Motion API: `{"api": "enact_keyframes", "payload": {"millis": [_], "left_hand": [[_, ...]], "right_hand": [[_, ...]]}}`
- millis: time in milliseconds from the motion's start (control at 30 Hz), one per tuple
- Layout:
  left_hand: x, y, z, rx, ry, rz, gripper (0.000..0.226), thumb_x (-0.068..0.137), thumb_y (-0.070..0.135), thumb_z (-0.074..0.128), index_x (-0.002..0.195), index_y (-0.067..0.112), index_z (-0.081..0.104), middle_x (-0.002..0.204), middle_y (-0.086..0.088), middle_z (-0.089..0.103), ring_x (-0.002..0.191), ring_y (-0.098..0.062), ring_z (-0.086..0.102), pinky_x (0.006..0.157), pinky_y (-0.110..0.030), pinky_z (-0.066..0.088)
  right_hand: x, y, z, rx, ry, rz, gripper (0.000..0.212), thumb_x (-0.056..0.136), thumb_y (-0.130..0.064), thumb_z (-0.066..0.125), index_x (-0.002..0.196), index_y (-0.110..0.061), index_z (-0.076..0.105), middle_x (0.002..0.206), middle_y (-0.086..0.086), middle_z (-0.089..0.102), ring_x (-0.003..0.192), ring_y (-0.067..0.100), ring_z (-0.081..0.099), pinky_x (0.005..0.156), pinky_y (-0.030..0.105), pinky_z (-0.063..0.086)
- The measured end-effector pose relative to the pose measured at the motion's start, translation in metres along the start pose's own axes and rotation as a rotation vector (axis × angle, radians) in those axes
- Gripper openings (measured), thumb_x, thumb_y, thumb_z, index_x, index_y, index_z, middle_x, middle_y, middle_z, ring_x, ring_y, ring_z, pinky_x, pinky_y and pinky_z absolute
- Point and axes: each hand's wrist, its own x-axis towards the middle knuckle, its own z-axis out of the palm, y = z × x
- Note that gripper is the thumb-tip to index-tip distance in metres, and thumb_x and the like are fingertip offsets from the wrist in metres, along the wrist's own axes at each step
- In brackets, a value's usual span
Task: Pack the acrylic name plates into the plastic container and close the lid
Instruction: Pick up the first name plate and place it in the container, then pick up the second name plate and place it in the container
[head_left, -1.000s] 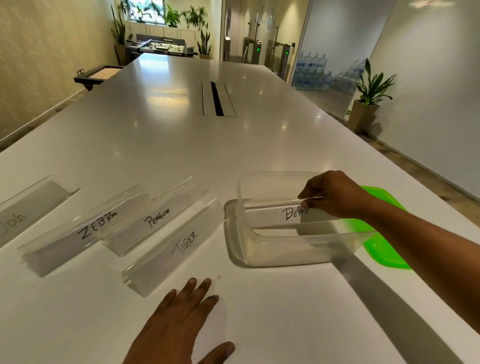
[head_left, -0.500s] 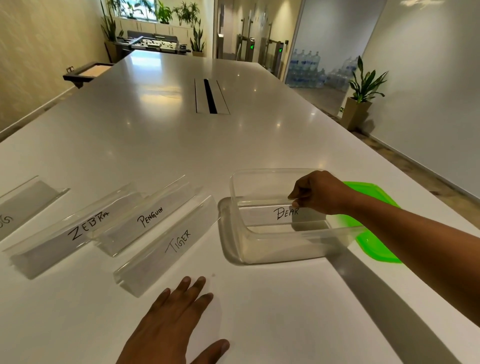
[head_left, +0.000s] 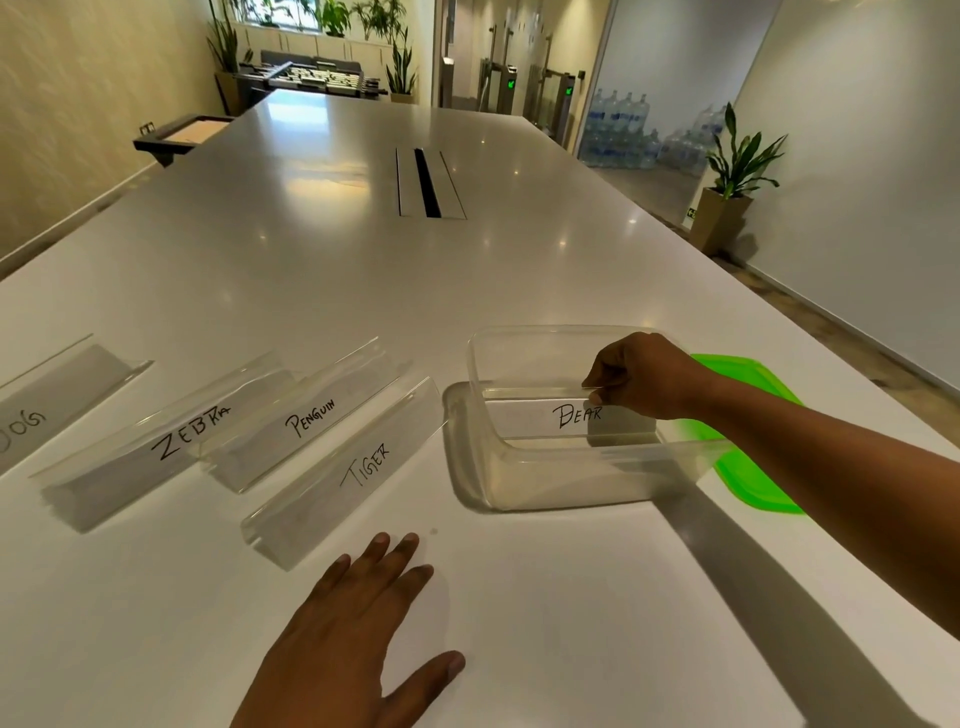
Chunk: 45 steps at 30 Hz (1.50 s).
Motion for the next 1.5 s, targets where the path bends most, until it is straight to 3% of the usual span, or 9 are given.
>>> {"api": "enact_keyframes", "payload": {"millis": [100,200,300,500,700,867,1000,1300,1500], "left_hand": [[-0.004,0.0,-0.001,-0.076,-0.009,0.023,0.078,0.088,0.073,0.022,0.111,0.02,0.074,0.126,-0.003,0.067,0.114,-0.026,0.064,0.087,-0.05,0.052],[-0.003,0.002,0.002,-0.23,-0.018,-0.032,0.096,0.068,0.092,0.021,0.14,0.033,0.047,0.154,0.011,0.023,0.146,-0.015,0.021,0.118,-0.038,0.017],[-0.006,0.002,0.007,-0.247,-0.01,-0.063,0.115,0.053,0.096,-0.006,0.145,0.039,0.031,0.155,0.02,0.006,0.146,-0.005,-0.001,0.119,-0.027,0.002],[-0.008,0.003,0.009,-0.158,-0.056,-0.102,0.107,0.051,0.092,-0.014,0.147,0.052,0.011,0.15,0.031,-0.016,0.143,0.006,-0.014,0.116,-0.021,-0.009],[-0.013,0.006,0.009,-0.188,-0.025,-0.144,0.109,0.051,0.093,-0.014,0.148,0.051,0.011,0.153,0.032,-0.013,0.144,0.007,-0.012,0.121,-0.026,-0.001],[-0.022,0.006,0.0,-0.303,0.043,-0.154,0.078,0.07,0.085,0.018,0.142,0.057,0.008,0.147,0.041,-0.012,0.132,0.021,-0.017,0.12,-0.021,0.008],[-0.033,-0.008,-0.008,-0.258,0.057,-0.155,0.076,0.069,0.085,0.018,0.14,0.06,0.007,0.146,0.04,-0.013,0.136,0.016,-0.013,0.12,-0.025,0.012],[-0.048,-0.026,0.009,-0.177,0.126,-0.096,0.082,0.077,0.084,0.007,0.15,0.047,0.013,0.153,0.032,-0.013,0.138,0.012,-0.019,0.112,-0.017,-0.016],[-0.049,-0.033,0.02,-0.175,0.188,-0.047,0.079,0.084,0.081,0.012,0.151,0.041,0.018,0.156,0.026,-0.003,0.131,0.012,-0.026,0.106,-0.018,-0.018]], "right_hand": [[-0.001,0.0,0.0,-0.001,0.001,-0.007,0.018,0.076,-0.017,0.081,0.093,-0.012,0.076,0.089,0.005,0.076,0.072,0.009,0.065,0.067,0.012,0.046],[-0.004,-0.001,-0.007,0.045,0.054,-0.004,0.014,0.079,-0.021,0.078,0.091,-0.014,0.076,0.09,0.003,0.076,0.081,0.012,0.069,0.071,0.015,0.047],[-0.013,-0.011,-0.019,0.114,0.154,-0.03,0.013,0.082,-0.022,0.076,0.092,-0.013,0.075,0.09,0.003,0.076,0.08,0.006,0.068,0.073,0.011,0.048],[-0.068,-0.063,-0.034,0.436,0.332,-0.148,0.012,0.085,-0.021,0.072,0.096,-0.016,0.074,0.091,-0.004,0.076,0.079,0.002,0.07,0.069,0.012,0.053],[-0.142,-0.103,0.001,0.633,0.43,-0.268,0.006,0.085,-0.018,0.07,0.087,-0.017,0.075,0.084,-0.007,0.076,0.076,0.008,0.071,0.069,0.016,0.052],[-0.165,-0.123,0.068,0.542,0.208,-0.293,0.011,0.087,-0.026,0.066,0.093,-0.031,0.074,0.094,-0.022,0.072,0.089,0.001,0.068,0.077,0.017,0.051],[-0.164,-0.129,0.102,0.423,0.13,-0.288,0.018,0.088,-0.036,0.062,0.105,-0.035,0.07,0.113,-0.026,0.067,0.108,-0.006,0.059,0.089,0.028,0.051],[-0.168,-0.139,0.131,0.087,0.123,-0.23,0.052,0.091,-0.054,0.048,0.138,-0.033,0.05,0.149,-0.018,0.038,0.14,-0.002,0.028,0.113,0.018,0.017],[-0.168,-0.142,0.131,0.08,0.121,-0.181,0.051,0.09,-0.054,0.049,0.138,-0.037,0.05,0.148,-0.022,0.037,0.139,-0.007,0.025,0.112,0.019,0.023]]}}
